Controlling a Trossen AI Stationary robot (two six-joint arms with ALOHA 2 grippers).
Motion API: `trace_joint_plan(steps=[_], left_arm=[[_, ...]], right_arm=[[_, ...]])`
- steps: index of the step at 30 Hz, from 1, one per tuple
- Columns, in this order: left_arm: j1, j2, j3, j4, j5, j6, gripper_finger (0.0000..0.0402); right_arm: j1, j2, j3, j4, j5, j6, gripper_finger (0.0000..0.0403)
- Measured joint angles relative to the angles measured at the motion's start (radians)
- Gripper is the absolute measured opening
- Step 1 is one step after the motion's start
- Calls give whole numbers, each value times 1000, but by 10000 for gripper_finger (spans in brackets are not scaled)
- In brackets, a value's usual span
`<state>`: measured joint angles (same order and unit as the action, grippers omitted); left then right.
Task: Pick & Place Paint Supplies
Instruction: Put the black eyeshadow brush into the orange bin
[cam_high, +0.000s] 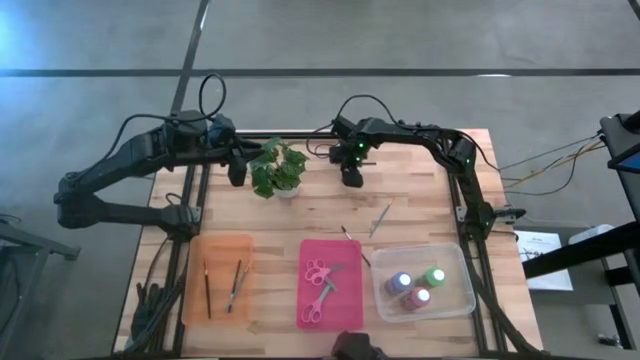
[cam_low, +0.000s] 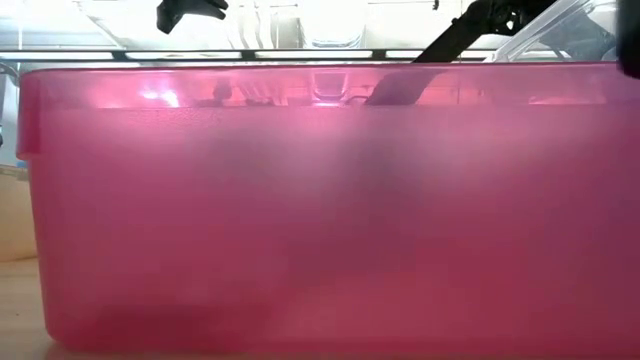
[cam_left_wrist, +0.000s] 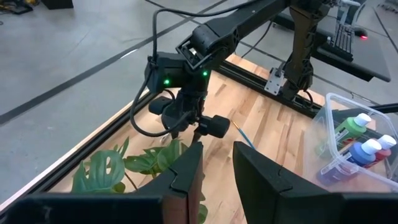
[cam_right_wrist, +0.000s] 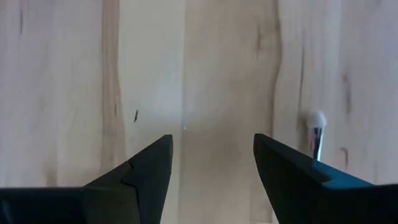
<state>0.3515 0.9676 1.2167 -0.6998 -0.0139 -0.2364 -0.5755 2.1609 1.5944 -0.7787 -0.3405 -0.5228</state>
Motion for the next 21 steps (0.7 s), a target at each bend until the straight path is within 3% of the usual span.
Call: trace_joint_plan(steps=[21], left_arm=[[0, 0, -1, 0, 6, -49, 97]], right_arm=[[-2, 0, -1, 91, 106, -35, 219]])
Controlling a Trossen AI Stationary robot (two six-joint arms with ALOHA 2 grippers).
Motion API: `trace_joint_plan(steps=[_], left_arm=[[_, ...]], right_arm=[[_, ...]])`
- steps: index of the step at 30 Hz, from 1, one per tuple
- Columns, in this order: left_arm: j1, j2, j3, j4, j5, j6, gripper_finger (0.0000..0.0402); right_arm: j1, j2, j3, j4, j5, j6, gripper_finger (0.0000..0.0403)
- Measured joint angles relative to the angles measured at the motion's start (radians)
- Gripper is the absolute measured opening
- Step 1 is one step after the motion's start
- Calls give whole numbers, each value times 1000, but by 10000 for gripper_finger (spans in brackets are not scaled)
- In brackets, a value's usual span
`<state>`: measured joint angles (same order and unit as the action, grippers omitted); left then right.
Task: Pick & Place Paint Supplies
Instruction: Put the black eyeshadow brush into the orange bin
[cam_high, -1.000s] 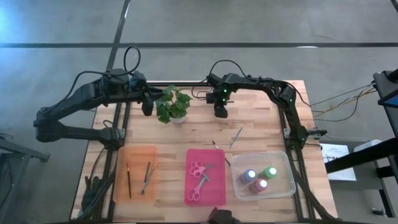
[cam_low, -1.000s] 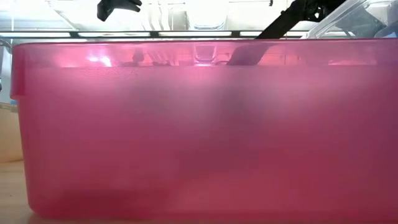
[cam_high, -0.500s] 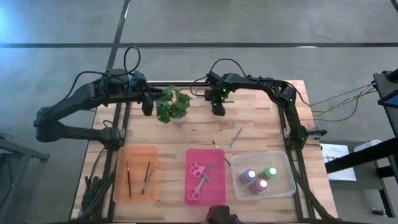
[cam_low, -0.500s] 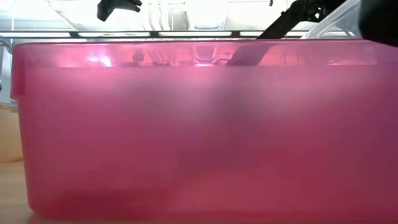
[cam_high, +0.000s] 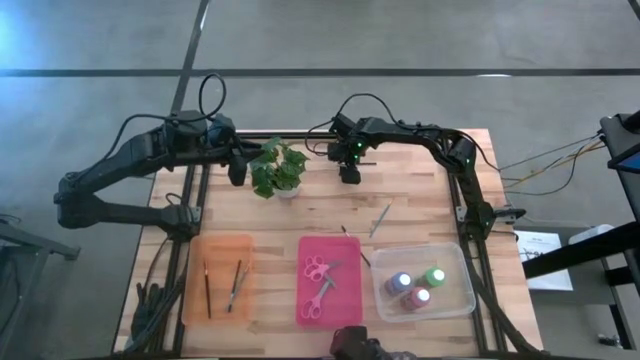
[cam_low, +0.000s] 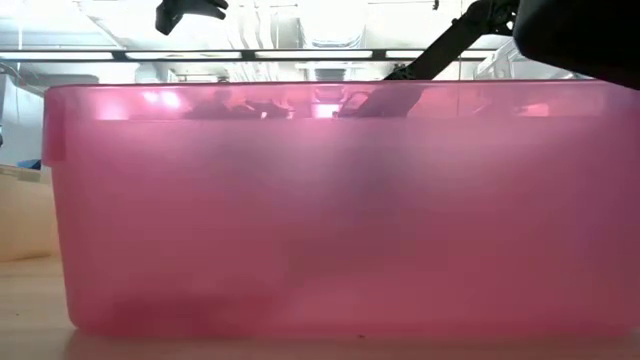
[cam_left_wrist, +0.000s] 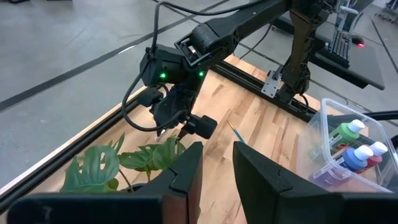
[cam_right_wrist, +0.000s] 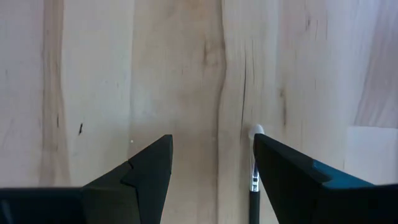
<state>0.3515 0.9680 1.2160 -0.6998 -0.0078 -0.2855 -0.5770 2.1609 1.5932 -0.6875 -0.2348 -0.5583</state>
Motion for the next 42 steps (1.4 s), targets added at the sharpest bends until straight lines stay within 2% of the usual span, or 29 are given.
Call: trace_joint_plan(steps=[42], left_arm=[[-6, 0, 0, 1, 3, -38, 97]], right_arm=[[-21, -3, -92, 128, -24, 11, 219]])
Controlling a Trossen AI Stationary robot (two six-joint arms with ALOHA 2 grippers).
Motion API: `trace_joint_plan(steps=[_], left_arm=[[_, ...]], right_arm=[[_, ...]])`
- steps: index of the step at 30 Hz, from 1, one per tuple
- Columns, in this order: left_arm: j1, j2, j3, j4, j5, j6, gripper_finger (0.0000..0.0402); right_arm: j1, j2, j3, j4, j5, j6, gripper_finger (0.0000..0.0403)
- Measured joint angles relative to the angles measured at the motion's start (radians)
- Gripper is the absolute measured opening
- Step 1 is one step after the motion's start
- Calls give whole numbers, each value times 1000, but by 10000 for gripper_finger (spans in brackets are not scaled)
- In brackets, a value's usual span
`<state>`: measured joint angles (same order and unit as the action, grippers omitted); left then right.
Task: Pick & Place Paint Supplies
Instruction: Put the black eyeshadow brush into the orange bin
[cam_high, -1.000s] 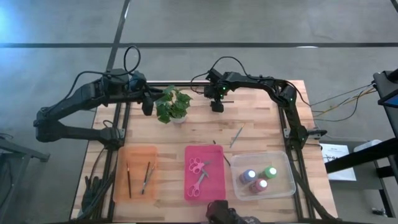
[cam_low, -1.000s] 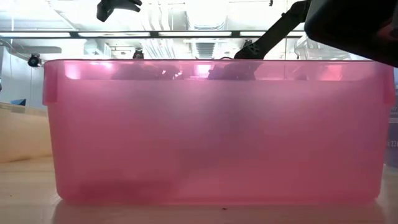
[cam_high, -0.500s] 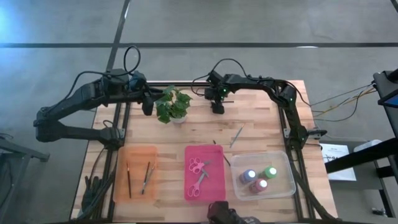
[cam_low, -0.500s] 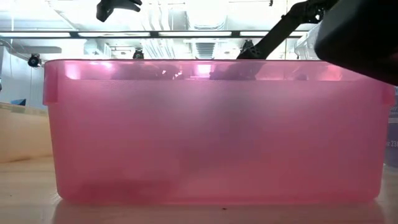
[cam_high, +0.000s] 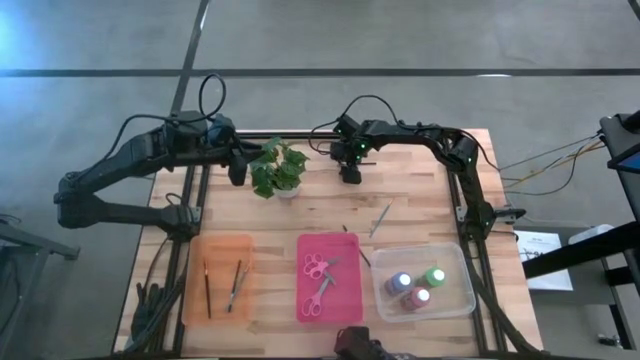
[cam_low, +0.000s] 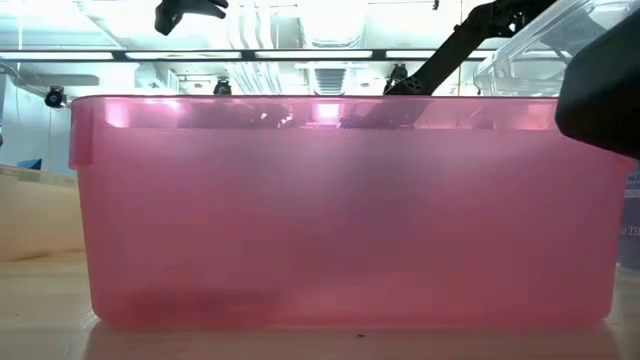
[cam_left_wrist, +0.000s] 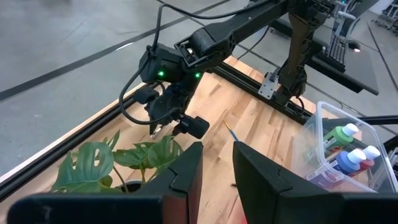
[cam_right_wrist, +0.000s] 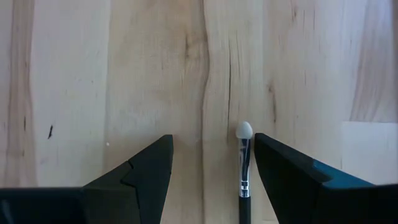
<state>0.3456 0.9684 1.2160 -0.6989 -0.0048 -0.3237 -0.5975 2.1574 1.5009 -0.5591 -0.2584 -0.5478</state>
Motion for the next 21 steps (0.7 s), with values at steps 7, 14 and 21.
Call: trace_joint_plan(steps=[7, 14, 21], left_arm=[[-5, 0, 0, 0, 6, 0, 97], [-11, 0, 0, 0, 6, 0, 97], [-18, 0, 0, 5, 6, 0, 97]], right_arm=[[1, 0, -1, 1, 0, 39, 180], [4, 0, -5, -12, -8, 77, 44], [25, -7, 13, -90, -1, 105, 10]])
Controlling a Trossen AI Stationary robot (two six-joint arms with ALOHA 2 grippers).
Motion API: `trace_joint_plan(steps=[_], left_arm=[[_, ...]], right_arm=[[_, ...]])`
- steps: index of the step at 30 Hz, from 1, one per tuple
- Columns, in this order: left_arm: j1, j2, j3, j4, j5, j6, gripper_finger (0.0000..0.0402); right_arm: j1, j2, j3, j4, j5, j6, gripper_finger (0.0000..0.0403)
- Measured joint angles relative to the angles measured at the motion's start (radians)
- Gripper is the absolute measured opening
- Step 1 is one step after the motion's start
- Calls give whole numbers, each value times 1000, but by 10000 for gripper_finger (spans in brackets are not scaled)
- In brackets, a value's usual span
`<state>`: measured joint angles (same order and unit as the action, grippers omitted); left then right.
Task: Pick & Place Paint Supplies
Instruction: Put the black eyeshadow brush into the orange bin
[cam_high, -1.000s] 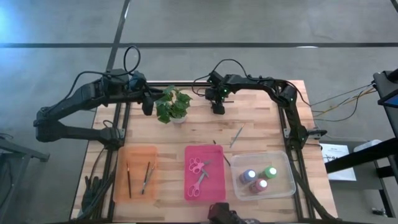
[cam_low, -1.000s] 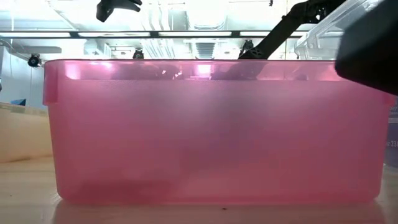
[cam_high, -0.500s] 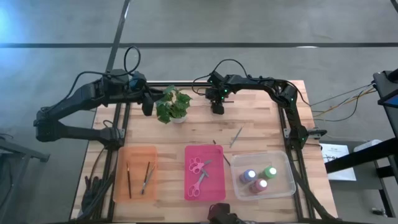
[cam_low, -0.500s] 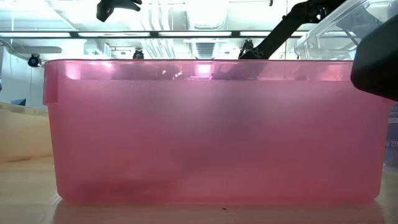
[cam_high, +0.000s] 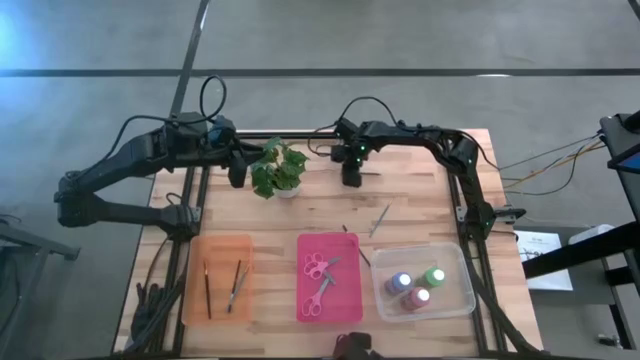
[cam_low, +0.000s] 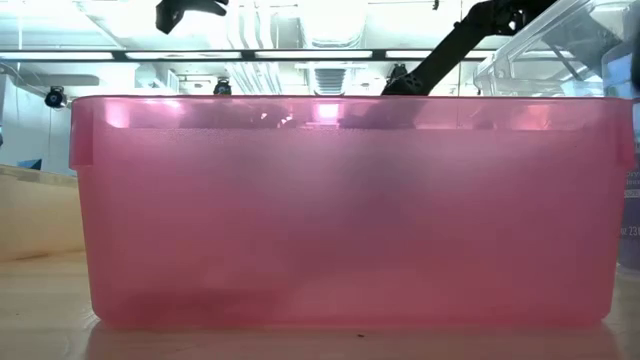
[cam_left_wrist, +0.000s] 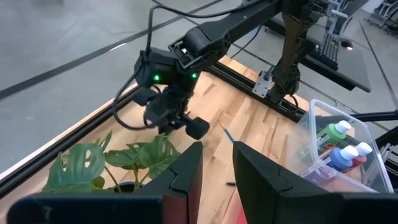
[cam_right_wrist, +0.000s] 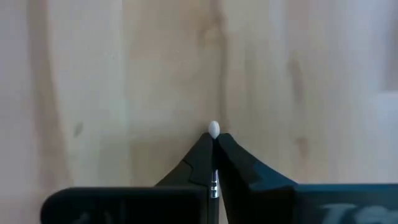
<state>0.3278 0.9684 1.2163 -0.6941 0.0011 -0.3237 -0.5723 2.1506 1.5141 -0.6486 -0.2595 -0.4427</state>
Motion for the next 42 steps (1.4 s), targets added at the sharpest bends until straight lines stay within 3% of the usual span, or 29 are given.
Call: trace_joint_plan(steps=[10, 20, 23, 28, 33, 42], left_arm=[[-21, 0, 0, 16, 0, 2, 97], [-63, -1, -26, 21, 0, 36, 97], [-77, 3, -76, 121, 0, 37, 97], [-109, 49, -174, 448, 6, 63, 97], [-116, 157, -192, 682, 41, 96, 101], [-118, 287, -107, 706, 61, 98, 217]], right_arm=[[43, -190, 13, -50, -2, 64, 8], [70, -456, 10, 165, -206, 366, 8], [84, -517, 10, 301, -270, 471, 8], [111, -571, 8, 534, -302, 616, 8], [142, -579, 7, 608, -302, 681, 8], [175, -602, 7, 656, -298, 698, 7]])
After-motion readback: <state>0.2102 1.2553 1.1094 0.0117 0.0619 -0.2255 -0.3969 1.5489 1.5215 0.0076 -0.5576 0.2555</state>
